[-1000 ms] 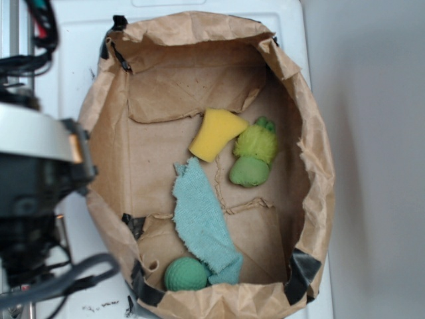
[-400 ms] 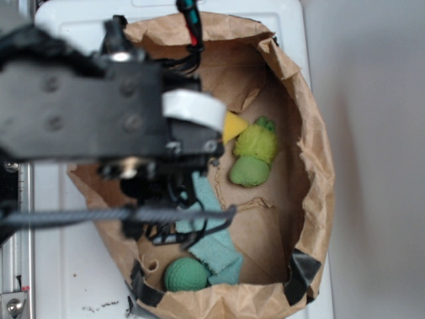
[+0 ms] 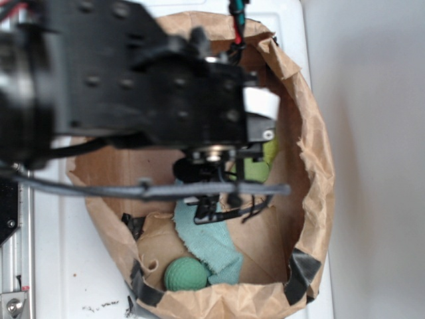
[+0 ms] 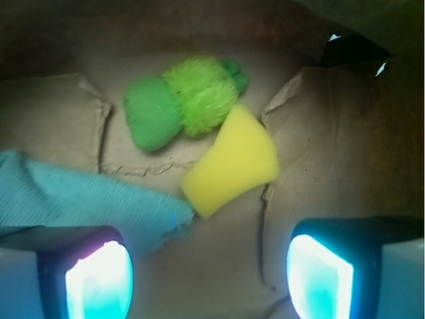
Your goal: Grab the green sponge.
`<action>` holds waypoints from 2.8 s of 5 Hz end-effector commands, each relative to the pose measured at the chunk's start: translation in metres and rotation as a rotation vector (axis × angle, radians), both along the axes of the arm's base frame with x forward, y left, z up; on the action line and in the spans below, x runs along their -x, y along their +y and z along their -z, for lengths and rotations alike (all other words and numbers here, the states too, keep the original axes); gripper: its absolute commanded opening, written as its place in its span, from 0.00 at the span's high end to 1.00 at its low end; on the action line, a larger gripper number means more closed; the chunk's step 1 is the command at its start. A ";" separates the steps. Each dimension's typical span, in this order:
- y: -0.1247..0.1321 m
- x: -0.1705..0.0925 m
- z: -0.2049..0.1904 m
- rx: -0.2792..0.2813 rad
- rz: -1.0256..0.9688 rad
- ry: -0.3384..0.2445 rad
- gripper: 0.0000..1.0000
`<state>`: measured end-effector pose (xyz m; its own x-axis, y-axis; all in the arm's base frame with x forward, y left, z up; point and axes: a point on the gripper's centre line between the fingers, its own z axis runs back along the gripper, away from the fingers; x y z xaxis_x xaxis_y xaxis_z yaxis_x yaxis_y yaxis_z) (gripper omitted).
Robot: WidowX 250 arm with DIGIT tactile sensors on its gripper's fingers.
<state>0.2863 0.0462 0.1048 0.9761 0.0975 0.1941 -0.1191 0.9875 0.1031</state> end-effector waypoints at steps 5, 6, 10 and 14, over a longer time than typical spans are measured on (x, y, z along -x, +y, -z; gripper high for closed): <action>0.003 -0.030 0.039 -0.061 0.050 0.072 0.00; 0.004 -0.036 0.043 -0.066 0.037 0.093 0.00; 0.004 -0.056 0.057 -0.110 -0.013 0.146 1.00; -0.008 -0.023 -0.022 0.056 0.083 0.022 1.00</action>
